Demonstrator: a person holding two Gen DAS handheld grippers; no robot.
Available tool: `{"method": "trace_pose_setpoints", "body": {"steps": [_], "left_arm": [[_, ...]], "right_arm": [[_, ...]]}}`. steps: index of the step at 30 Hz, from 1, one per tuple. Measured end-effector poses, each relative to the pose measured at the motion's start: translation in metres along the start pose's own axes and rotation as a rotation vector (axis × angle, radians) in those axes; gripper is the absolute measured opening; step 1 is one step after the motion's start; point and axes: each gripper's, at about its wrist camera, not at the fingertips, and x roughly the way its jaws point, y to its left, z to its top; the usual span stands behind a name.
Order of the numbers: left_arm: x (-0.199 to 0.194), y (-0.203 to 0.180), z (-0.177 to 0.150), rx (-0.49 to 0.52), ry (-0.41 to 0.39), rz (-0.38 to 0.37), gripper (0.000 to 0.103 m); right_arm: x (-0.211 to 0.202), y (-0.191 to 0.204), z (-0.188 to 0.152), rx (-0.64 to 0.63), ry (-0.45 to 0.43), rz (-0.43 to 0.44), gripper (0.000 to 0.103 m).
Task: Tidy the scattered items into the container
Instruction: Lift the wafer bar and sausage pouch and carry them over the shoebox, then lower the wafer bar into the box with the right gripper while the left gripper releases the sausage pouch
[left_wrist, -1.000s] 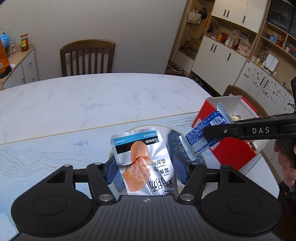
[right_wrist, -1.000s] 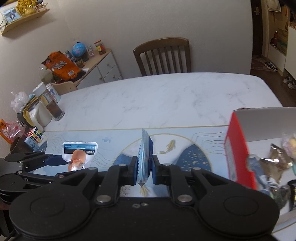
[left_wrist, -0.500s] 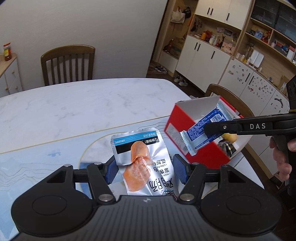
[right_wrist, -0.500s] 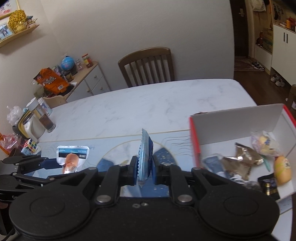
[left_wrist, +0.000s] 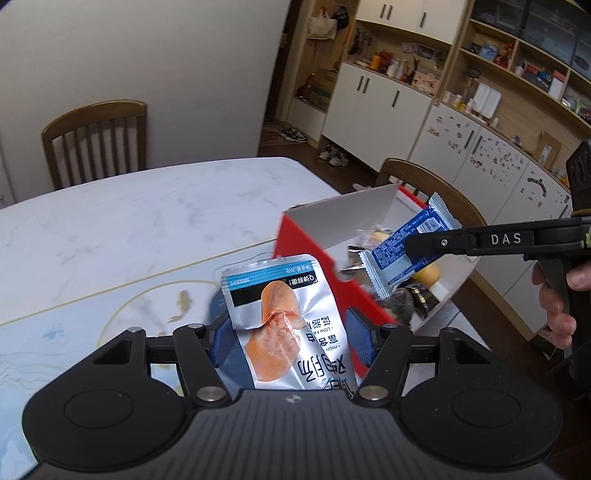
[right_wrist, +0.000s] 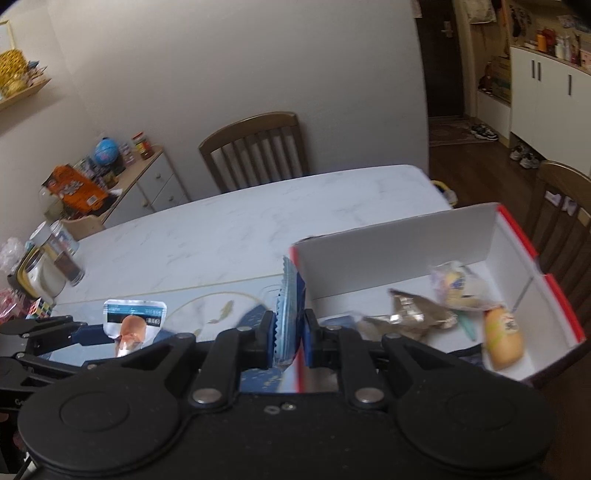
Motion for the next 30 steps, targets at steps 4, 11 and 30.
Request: {"method": "trace_pose_setpoints", "body": {"steps": [4, 11, 30], "left_arm": [[0.013, -0.022, 0.011, 0.036, 0.0, -0.019, 0.062], [0.045, -0.055, 0.039, 0.101, 0.0, -0.046, 0.062], [0.158, -0.087, 0.082, 0.171, 0.158, -0.028, 0.062]], "right_arm": [[-0.008, -0.023, 0.001, 0.011, -0.014, -0.022, 0.014], [-0.015, -0.061, 0.003, 0.043, -0.017, -0.053, 0.014], [0.018, -0.111, 0.004, 0.059, 0.217, -0.01, 0.014]]}}
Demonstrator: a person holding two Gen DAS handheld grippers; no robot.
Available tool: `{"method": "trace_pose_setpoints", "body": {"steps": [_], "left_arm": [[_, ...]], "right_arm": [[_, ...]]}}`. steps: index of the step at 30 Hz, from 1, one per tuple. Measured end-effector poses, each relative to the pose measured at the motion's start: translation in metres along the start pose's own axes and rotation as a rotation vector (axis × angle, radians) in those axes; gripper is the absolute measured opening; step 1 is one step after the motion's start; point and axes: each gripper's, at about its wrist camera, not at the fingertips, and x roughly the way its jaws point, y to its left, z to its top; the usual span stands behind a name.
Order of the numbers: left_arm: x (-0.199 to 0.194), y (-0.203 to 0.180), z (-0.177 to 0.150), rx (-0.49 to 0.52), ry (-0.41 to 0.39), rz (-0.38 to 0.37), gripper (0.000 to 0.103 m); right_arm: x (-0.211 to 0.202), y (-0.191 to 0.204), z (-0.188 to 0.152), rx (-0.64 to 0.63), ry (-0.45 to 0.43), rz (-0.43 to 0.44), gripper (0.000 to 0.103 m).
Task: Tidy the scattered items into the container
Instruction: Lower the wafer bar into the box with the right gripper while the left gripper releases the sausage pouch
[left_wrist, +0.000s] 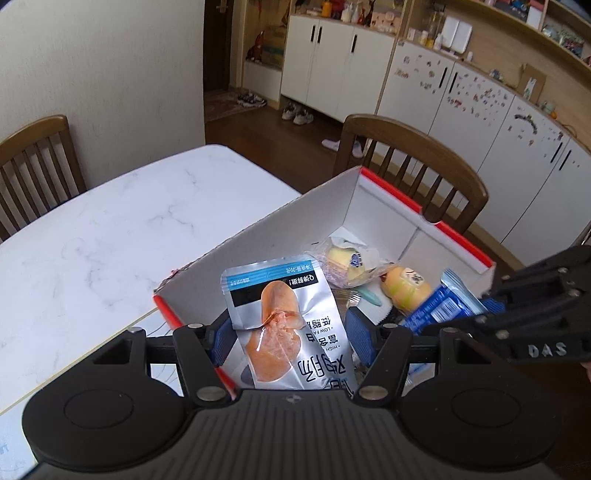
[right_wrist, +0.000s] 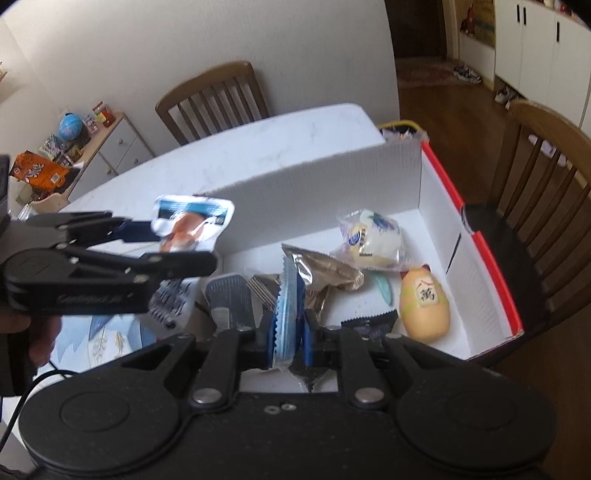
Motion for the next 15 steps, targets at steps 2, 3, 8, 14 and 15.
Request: {"method": "trace_pose_setpoints", "body": {"steps": [2, 3, 8, 14, 15], "left_arm": [[0.009, -0.001, 0.003, 0.003, 0.011, 0.003, 0.062], [0.013, -0.002, 0.005, 0.007, 0.016, 0.004, 0.062], [0.033, 0.0, 0.011, -0.003, 0.045, 0.004, 0.062], [0.043, 0.002, 0.009, -0.003, 0.068, 0.005, 0.062], [0.045, 0.003, 0.008, -0.003, 0.072, 0.006, 0.062]], "right_arm": [[0.004, -0.005, 0.001, 0.01, 0.017, 0.012, 0.014], [0.006, -0.007, 0.001, 0.016, 0.025, 0.021, 0.014], [0.016, -0.019, 0.004, 0.048, 0.06, 0.063, 0.014], [0.033, -0.036, 0.008, 0.113, 0.081, 0.123, 0.014], [0.036, -0.039, 0.008, 0.122, 0.086, 0.132, 0.014]]}}
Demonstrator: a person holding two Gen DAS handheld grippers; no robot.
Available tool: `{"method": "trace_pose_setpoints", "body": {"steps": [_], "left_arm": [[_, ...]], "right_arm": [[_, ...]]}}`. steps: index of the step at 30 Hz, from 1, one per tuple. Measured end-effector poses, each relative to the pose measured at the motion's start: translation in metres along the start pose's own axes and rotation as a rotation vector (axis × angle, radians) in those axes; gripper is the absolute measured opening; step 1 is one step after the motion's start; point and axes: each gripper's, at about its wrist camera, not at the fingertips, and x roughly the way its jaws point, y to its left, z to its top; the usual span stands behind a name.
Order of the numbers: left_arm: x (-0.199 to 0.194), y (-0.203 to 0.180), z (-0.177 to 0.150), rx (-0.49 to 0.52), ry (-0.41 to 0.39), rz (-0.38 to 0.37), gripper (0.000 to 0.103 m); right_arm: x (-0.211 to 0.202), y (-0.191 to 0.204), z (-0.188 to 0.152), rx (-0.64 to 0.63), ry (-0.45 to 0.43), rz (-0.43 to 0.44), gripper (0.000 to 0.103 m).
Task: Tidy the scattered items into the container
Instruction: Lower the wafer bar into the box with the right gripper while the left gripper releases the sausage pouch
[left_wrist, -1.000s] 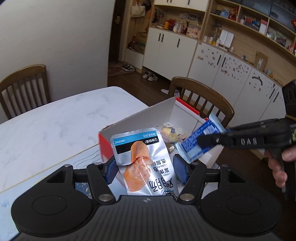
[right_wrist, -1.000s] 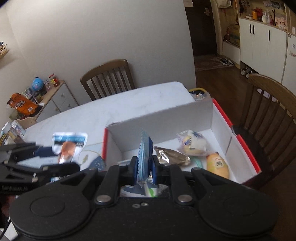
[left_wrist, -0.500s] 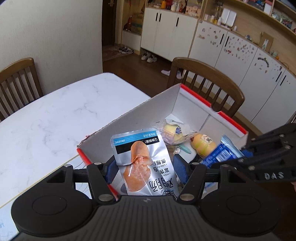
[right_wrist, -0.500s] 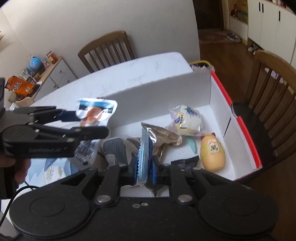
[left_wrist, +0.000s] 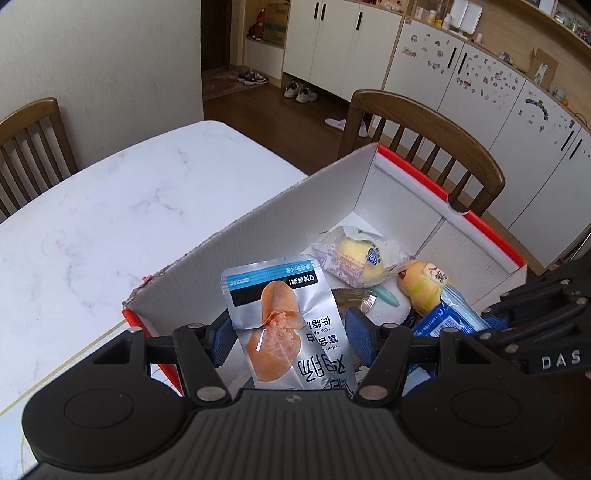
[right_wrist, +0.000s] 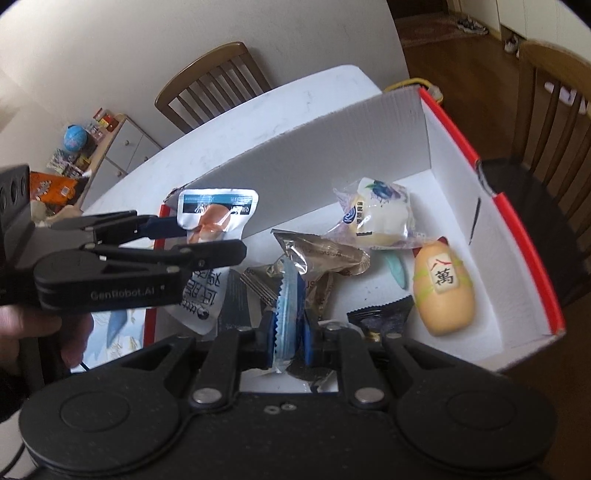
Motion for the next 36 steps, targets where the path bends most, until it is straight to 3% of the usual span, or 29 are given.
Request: {"method": "trace_pose_setpoints", "body": {"steps": [4, 13, 27, 36], "left_arm": [[0.006, 0.003, -0.003, 0.0, 0.016, -0.002, 0.062], [0.021, 0.004, -0.003, 0.026, 0.061, 0.014, 0.062], [0.027, -0.002, -0.001, 0.078, 0.08, 0.052, 0.063], [0.023, -0.002, 0.0, 0.071, 0.073, 0.06, 0.068]], "right_arm": [[0.008, -0.011, 0.004, 0.032, 0.025, 0.046, 0.014], [0.014, -0.013, 0.003, 0.036, 0.04, 0.04, 0.016], [-0.006, 0.003, -0.001, -0.132, -0.015, -0.149, 0.036], [-0.02, 0.016, -0.008, -0.222, -0.052, -0.181, 0.054]]}}
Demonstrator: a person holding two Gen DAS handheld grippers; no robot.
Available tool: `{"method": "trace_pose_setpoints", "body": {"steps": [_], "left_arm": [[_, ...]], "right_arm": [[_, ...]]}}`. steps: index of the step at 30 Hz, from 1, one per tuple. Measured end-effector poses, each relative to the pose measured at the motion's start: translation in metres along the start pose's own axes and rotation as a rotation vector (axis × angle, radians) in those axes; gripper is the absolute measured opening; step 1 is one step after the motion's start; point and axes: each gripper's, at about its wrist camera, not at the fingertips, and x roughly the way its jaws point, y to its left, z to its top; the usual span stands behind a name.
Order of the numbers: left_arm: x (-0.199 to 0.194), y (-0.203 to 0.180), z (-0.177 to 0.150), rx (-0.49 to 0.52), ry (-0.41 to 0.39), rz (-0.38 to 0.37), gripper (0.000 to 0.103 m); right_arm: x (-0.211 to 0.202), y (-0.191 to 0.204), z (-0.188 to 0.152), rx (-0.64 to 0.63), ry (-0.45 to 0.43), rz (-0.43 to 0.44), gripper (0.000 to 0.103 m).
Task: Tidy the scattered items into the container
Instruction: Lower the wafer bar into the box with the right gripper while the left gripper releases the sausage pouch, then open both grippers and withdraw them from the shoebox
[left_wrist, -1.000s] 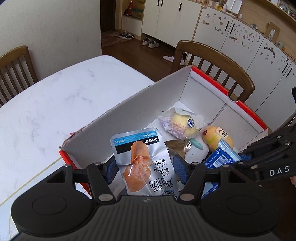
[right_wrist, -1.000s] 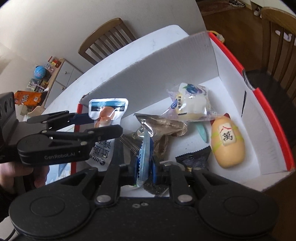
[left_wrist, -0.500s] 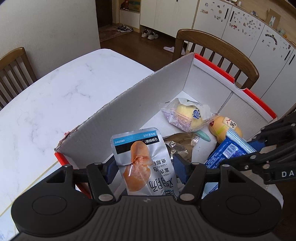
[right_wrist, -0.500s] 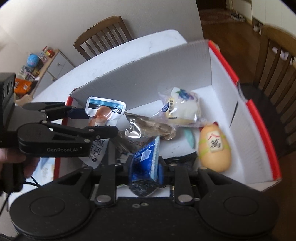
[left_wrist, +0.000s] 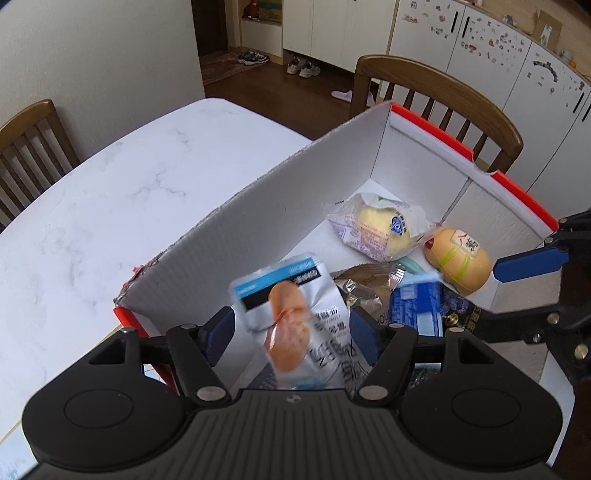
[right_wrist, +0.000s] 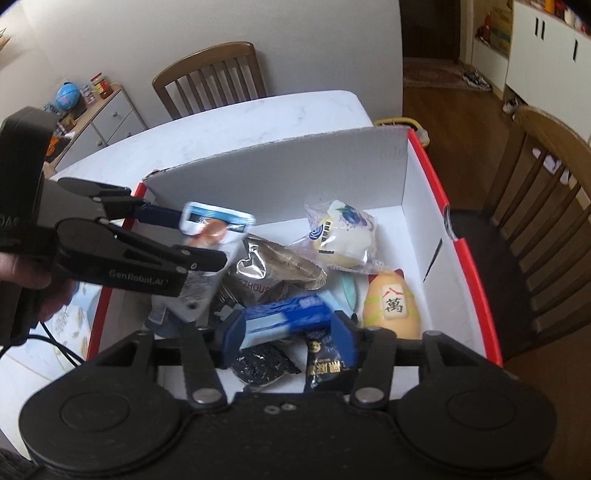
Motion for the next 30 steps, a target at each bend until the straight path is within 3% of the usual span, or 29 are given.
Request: {"method": "trace_pose_setpoints", "body": {"steps": [5, 16, 30], "left_arm": [[-0.01, -0.001, 0.001, 0.004, -0.02, 0.012, 0.073], [-0.04, -0.001, -0.003, 0.005, -0.054, 0.013, 0.073], [-0.092, -0.005, -0.034, -0.002, -0.105, 0.008, 0.078]], "right_arm": [[-0.007, 0.003, -0.002, -0.012, -0.018, -0.006, 0.057], [-0.024, 0.015, -0.004, -0.047, -0.057, -0.022, 0.06], [-0.042, 0.043, -0.009, -0.11, -0.114, -0.046, 0.064]]}}
